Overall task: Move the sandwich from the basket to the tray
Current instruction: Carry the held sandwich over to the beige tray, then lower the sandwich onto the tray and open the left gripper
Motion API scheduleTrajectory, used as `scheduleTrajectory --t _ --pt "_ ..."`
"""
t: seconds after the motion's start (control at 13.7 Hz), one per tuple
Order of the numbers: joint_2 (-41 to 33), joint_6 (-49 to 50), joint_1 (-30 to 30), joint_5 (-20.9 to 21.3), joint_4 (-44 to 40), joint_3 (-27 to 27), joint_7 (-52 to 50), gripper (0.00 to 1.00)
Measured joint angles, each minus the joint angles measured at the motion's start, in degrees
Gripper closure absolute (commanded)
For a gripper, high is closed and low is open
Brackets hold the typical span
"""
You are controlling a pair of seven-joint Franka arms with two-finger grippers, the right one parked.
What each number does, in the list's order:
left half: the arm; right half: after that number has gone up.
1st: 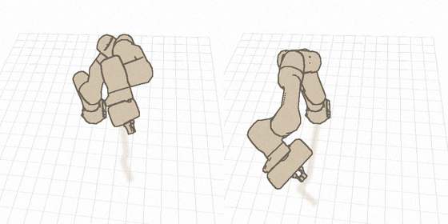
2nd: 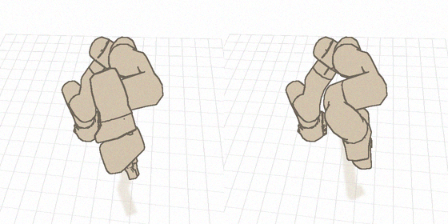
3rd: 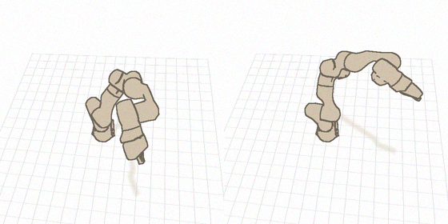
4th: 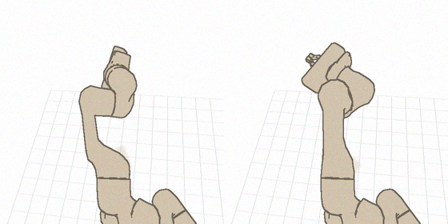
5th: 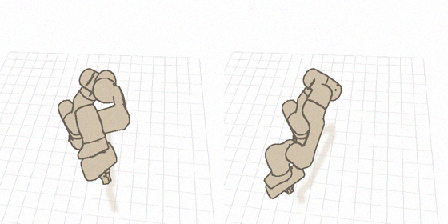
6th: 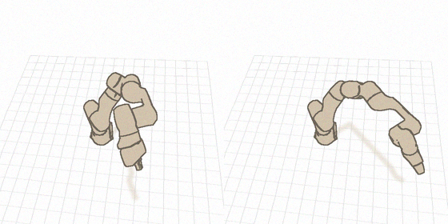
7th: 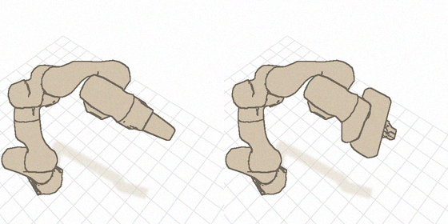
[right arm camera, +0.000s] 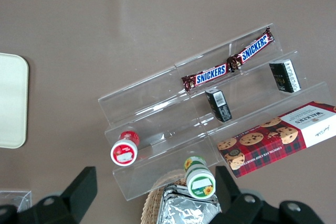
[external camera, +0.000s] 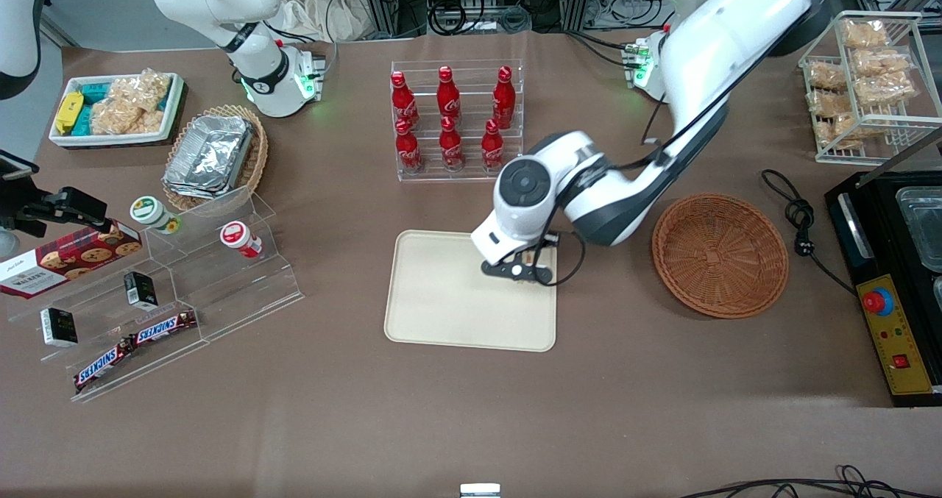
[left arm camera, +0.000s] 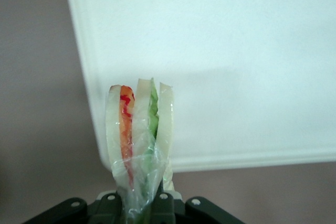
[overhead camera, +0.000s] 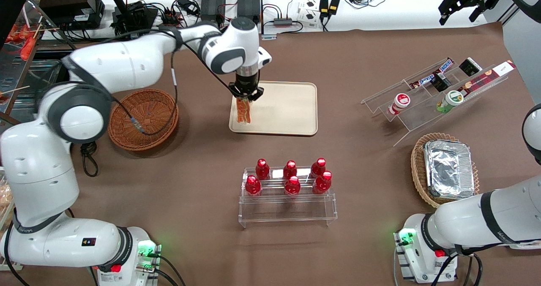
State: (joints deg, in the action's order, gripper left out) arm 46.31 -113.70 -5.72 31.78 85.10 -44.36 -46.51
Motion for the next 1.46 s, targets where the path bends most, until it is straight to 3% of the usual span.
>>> scheduleTrajectory --t 0.37,0.44,0.51,0.59,0.95,1.17,1.32,1.46 --pt "4.89 -9.05 0.15 0.38 -1.83 5.2 5.64 1.0" --pt "5.42 -9.65 0.1 0.38 -2.12 5.4 6.2 0.89" --pt "5.94 -10.0 -0.03 0.38 -2.54 5.43 6.42 0.39" --pt "6.36 -10.07 -0.24 0.38 -3.07 5.51 6.58 0.0" --pt "5.38 -9.31 -0.34 0.38 -5.53 5.78 6.67 0.01" --pt "0.11 -2.62 -0.34 -0.2 -6.03 5.5 6.7 0.01" --pt "-7.65 1.63 -0.48 -5.42 -3.93 6.08 6.86 0.01" --pt "-20.03 3.45 -0.73 -15.73 2.87 10.76 10.22 0.01"
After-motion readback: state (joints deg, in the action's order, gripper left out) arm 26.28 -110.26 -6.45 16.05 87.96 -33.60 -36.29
